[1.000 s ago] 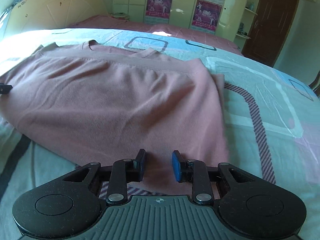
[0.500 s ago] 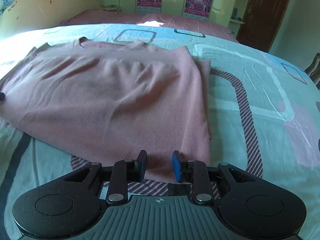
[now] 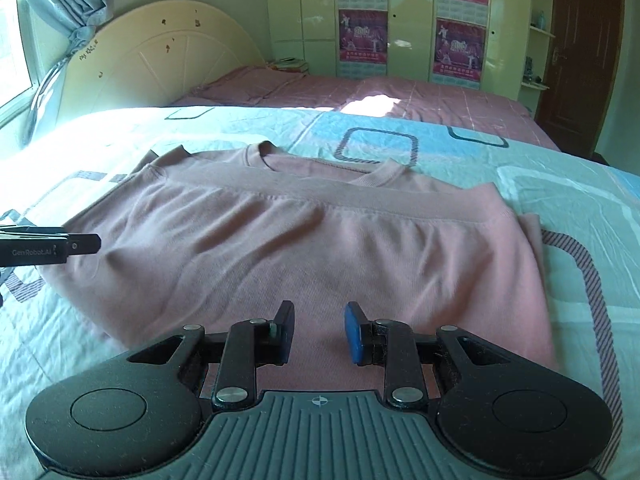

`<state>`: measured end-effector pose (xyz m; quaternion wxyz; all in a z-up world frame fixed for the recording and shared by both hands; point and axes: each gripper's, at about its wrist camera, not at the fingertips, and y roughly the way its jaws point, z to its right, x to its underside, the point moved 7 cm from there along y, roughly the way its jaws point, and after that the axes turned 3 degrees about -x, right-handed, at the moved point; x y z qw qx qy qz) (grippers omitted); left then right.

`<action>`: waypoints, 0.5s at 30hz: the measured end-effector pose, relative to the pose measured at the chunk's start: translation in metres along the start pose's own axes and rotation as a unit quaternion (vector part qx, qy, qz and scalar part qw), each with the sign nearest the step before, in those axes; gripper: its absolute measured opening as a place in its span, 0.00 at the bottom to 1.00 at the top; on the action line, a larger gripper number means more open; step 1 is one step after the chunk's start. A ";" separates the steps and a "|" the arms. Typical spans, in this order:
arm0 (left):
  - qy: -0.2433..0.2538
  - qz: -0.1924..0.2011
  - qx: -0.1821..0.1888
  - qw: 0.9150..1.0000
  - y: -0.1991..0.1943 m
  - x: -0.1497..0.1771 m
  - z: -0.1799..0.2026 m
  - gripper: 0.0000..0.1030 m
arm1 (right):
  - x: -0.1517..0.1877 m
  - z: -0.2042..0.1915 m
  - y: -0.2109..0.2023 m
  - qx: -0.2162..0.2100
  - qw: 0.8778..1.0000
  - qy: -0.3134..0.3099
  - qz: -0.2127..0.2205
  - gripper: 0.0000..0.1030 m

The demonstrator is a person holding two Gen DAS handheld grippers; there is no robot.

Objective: Fold small clothes
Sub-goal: 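Open both grippers and move back over the half-folded sweatshirt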

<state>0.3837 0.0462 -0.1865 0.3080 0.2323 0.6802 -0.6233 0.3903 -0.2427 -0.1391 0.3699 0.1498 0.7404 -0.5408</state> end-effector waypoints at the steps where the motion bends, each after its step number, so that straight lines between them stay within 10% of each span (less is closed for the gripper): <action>1: 0.000 -0.006 -0.003 1.000 0.005 0.002 -0.001 0.66 | -0.004 -0.006 0.004 -0.004 1.000 -0.004 0.001 0.27; 10: 0.008 -0.016 -0.005 1.000 0.017 0.011 -0.008 0.68 | -0.042 -0.042 0.026 -0.011 1.000 -0.006 0.024 0.30; 13: 0.001 -0.018 0.006 1.000 0.015 0.010 -0.012 0.68 | -0.041 -0.046 0.036 0.013 1.000 0.009 0.018 0.57; 15: -0.012 -0.021 0.016 1.000 0.012 0.010 -0.015 0.68 | -0.031 -0.047 0.047 0.025 1.000 0.004 0.000 0.57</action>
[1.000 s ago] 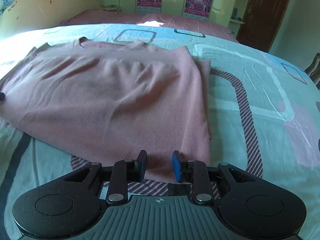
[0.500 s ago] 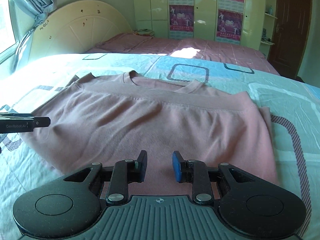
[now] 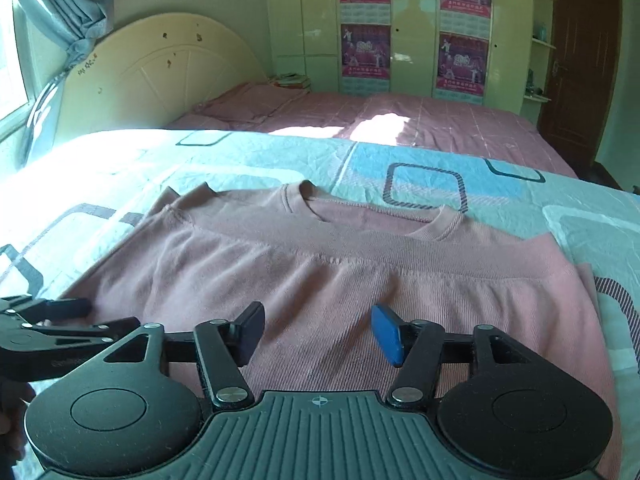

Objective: Fold small clothes
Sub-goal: 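Open both grippers and move back over the half-folded sweatshirt, then grasp the sweatshirt side edge with the left gripper and fold it across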

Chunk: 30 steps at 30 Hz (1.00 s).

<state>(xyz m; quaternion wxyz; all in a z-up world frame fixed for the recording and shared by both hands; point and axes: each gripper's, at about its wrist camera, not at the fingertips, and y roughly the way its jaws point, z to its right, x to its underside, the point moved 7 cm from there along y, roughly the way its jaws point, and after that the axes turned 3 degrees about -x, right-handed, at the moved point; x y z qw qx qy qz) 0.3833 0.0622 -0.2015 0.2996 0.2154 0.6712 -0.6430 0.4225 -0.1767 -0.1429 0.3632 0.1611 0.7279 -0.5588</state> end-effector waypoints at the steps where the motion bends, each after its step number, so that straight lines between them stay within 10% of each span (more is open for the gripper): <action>1: -0.007 -0.002 0.005 1.000 -0.002 0.000 -0.002 0.68 | 0.006 0.000 0.007 0.008 1.000 -0.006 -0.013 0.57; 25: -0.188 -0.100 0.105 0.971 -0.034 0.045 -0.031 0.71 | 0.017 -0.003 -0.020 0.009 1.000 0.015 0.001 0.57; 30: -0.246 -0.067 0.134 0.958 -0.021 0.038 -0.034 0.90 | 0.024 0.000 -0.017 0.012 1.000 0.025 -0.003 0.57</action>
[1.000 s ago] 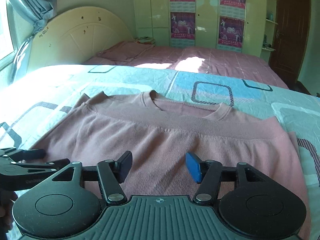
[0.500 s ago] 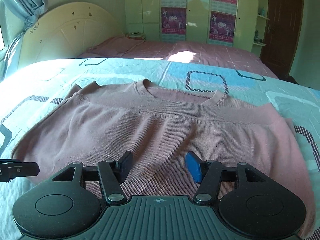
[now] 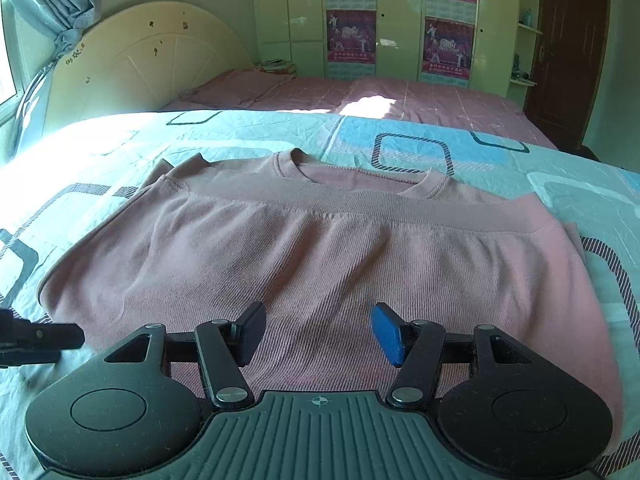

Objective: Fold small clothes
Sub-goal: 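Grasp the sweatshirt side edge with the left gripper and fold it across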

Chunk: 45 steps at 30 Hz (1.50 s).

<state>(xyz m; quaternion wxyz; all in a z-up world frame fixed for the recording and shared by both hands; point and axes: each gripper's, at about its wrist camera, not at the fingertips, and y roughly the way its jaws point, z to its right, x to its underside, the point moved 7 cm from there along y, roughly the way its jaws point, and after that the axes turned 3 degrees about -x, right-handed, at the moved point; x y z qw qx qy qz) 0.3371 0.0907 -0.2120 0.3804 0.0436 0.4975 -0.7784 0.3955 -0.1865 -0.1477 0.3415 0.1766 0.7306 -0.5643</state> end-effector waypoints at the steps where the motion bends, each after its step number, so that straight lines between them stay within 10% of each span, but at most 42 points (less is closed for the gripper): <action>1: -0.002 0.008 0.003 1.000 0.004 -0.003 0.002 0.92 | 0.001 0.001 0.002 0.001 1.000 0.004 0.000 0.57; 6: -0.035 0.059 0.034 0.997 0.024 -0.024 0.004 0.83 | -0.007 0.004 0.011 0.015 1.000 0.004 0.004 0.57; 15: -0.102 0.078 0.073 0.989 0.057 -0.043 -0.008 0.15 | -0.001 0.004 0.046 0.058 0.998 -0.025 -0.016 0.57; 24: -0.079 0.106 0.074 0.988 0.045 -0.050 0.006 0.13 | -0.001 0.016 0.044 0.049 0.999 -0.005 -0.010 0.57; 32: 0.082 0.150 0.082 0.982 0.016 -0.055 0.111 0.13 | -0.015 0.056 0.007 -0.012 0.997 0.070 0.030 0.57; 45: 0.339 0.041 0.155 0.927 0.094 0.097 0.309 0.12 | 0.013 0.210 -0.090 0.064 0.982 0.163 0.073 0.57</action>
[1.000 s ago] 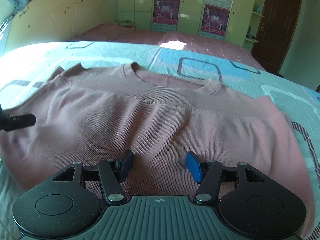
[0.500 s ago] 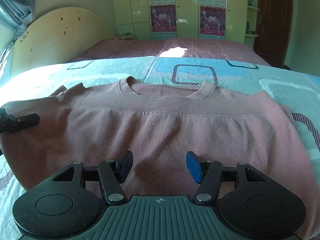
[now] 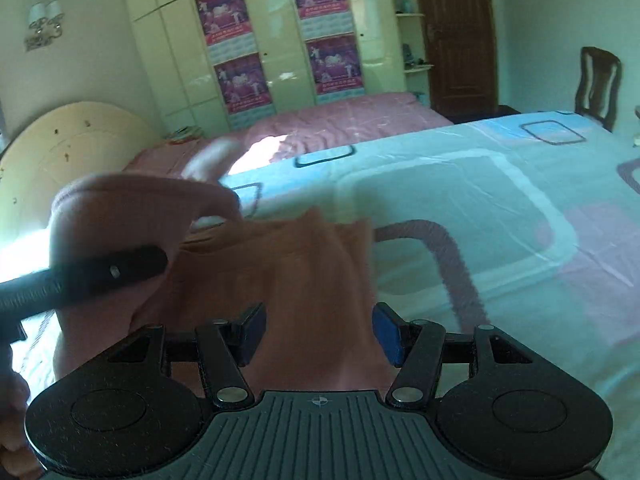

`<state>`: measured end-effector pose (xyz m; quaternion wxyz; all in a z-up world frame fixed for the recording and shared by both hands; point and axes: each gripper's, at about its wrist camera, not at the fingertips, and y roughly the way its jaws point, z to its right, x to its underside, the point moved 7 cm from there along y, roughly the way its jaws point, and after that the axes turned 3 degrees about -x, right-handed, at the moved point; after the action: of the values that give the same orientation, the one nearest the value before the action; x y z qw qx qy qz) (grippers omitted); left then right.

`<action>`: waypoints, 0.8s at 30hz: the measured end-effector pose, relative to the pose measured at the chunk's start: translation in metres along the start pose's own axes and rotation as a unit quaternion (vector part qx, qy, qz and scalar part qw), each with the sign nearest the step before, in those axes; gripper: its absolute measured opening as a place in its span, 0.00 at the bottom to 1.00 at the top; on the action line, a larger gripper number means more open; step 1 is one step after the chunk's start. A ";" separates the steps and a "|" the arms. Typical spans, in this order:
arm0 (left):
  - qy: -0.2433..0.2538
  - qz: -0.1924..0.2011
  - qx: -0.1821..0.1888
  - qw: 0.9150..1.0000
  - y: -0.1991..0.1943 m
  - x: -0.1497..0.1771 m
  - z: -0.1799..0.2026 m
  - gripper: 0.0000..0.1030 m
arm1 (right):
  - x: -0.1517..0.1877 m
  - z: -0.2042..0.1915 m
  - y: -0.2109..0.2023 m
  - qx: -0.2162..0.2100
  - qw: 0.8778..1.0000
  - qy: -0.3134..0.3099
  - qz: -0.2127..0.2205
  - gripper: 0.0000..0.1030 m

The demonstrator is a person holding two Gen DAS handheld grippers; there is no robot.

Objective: Fold small clothes
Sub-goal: 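Grasp the sweatshirt side edge with the left gripper and fold it across, then open the left gripper and release the folded side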

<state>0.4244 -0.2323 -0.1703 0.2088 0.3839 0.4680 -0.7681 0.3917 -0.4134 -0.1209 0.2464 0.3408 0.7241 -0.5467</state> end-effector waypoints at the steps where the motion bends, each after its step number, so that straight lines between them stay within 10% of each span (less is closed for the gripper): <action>1: 0.016 -0.028 -0.011 0.999 0.013 0.016 0.006 0.14 | 0.000 0.011 -0.005 0.004 1.000 0.007 0.001 0.57; 4: 0.052 -0.046 -0.028 0.997 0.021 0.044 0.015 0.23 | -0.003 0.023 -0.016 -0.029 0.999 0.033 0.009 0.57; 8: 0.096 -0.048 -0.005 0.994 -0.002 0.057 0.033 0.68 | -0.005 0.009 -0.009 -0.113 0.992 0.048 -0.022 0.57; 21: -0.007 0.020 -0.122 0.992 -0.065 0.012 -0.060 0.64 | 0.006 -0.008 0.051 -0.153 0.983 0.046 -0.091 0.55; 24: -0.029 0.021 -0.147 0.989 -0.061 0.004 -0.082 0.64 | 0.007 -0.005 0.056 -0.159 0.981 0.057 -0.098 0.21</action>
<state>0.4125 -0.1310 -0.1609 0.2925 0.3362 0.5611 -0.6976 0.4302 -0.3972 -0.1594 0.2007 0.2554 0.8447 -0.4253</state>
